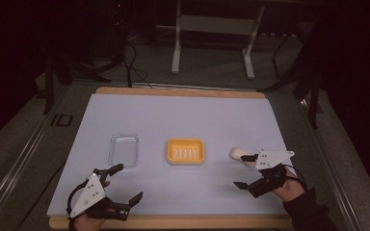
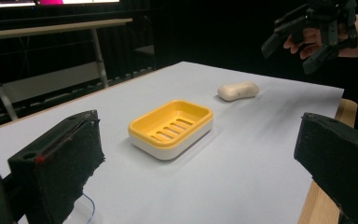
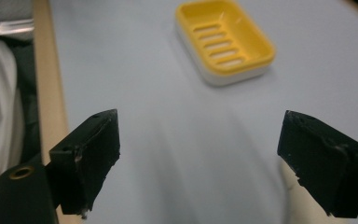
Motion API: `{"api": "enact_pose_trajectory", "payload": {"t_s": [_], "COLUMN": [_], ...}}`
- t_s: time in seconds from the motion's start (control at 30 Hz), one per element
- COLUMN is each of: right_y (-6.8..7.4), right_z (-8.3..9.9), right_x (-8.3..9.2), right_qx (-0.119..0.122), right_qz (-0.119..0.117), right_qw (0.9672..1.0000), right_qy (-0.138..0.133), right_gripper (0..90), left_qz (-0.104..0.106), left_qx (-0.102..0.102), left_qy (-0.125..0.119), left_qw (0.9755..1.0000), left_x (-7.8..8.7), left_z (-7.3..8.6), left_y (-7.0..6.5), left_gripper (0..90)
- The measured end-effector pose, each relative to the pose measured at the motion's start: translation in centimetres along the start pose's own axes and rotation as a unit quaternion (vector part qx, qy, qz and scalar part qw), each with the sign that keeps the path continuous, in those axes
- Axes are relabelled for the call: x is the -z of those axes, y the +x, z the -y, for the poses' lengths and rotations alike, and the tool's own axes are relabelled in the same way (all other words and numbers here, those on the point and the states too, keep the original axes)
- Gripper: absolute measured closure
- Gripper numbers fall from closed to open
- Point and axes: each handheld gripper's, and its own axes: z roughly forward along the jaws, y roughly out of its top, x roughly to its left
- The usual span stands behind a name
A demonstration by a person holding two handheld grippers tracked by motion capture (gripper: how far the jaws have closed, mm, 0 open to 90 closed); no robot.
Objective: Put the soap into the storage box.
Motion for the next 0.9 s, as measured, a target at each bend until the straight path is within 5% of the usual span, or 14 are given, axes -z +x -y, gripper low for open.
{"api": "enact_pose_trajectory", "payload": {"t_s": [0.23,0.47,0.9], "right_y": [0.3,0.3,0.0], "right_z": [-0.2,-0.8,-1.7], "right_x": [-1.0,-1.5,-2.4], "right_qx": [0.004,0.029,0.010], "right_qz": [-0.032,-0.016,-0.040], "right_qw": [0.9972,0.9929,0.9746], "right_qy": [0.068,0.114,0.220], "right_gripper": [12.8,13.1,13.7], "left_qz": [0.002,0.003,0.003], "left_qx": [-0.001,0.000,-0.001], "left_qy": [0.003,0.005,0.005], "left_qw": [1.0000,1.0000,1.0000], "left_x": [-0.1,-0.1,-0.1], "left_z": [0.0,0.0,0.0], "left_y": [0.0,-0.1,-0.1], "left_gripper": [1.2,1.1,1.1]}}
